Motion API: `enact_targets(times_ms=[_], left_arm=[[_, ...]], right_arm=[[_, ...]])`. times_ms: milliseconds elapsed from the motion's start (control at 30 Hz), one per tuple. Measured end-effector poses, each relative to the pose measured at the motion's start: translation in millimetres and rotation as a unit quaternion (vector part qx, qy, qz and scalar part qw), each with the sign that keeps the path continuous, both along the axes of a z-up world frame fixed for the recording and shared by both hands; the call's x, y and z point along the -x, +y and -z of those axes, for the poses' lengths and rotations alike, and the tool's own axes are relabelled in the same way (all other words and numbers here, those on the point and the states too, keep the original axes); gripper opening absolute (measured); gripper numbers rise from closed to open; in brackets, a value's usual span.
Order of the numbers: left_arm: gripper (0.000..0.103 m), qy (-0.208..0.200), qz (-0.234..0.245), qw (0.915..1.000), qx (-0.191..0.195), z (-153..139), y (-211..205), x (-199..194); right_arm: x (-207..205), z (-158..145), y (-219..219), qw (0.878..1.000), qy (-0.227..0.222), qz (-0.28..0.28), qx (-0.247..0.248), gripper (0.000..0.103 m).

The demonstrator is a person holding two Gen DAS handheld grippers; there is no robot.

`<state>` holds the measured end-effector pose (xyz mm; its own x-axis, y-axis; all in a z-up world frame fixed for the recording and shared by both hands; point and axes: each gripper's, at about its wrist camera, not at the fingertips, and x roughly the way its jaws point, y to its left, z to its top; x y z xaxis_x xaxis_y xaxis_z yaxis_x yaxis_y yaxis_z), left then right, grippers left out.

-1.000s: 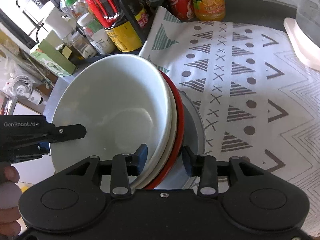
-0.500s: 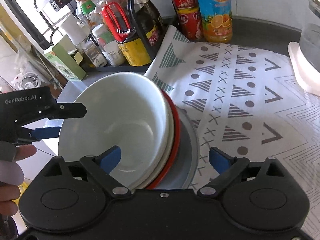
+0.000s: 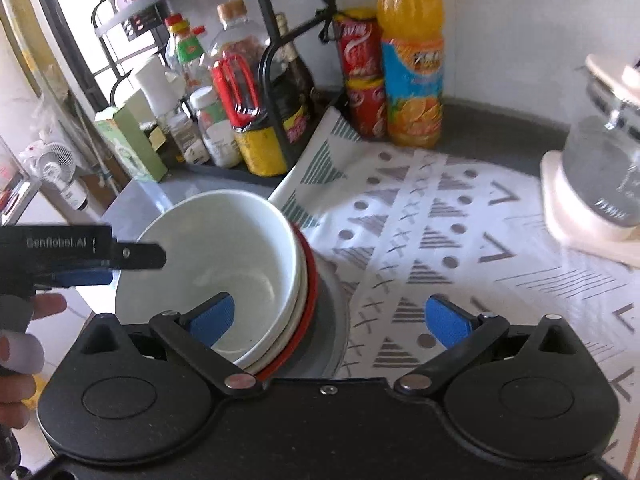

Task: Organize plates and bowls
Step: 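Open both grippers and withdraw from the bowl stack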

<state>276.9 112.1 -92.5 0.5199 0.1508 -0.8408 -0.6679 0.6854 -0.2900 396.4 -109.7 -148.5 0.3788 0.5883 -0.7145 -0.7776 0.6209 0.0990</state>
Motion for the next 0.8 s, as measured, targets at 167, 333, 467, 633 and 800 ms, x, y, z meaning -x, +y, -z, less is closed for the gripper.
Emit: enact_targets(times_ms=[167,333,467,633,800], left_arm=[[0.084,-0.005,0.033,0.9994,-0.012,-4.9,-4.8,6.6],[0.087,-0.011,0.066,0.9975,-0.024,-9.2,-3.1,14.9],[0.089,-0.030,0.089,0.9952,-0.028,-15.1,3.2,25.1],[0.090,-0.042,0.132,0.9893,-0.046,-22.8,8.9,41.7],[0.090,-0.053,0.169,0.9825,-0.057,-28.9,13.8,66.4]], right_arm=[[13.3,-10.0,-12.4,0.999,-0.018,0.036,-0.015,0.103],[28.8,-16.0,-18.7,0.996,-0.026,0.078,-0.037,0.103],[45.7,-17.4,-23.9,0.990,-0.035,0.123,-0.054,0.103],[74.1,-19.1,-30.3,0.982,-0.047,0.171,-0.071,0.103],[109.3,-21.2,-36.9,0.970,-0.067,0.216,-0.084,0.103]])
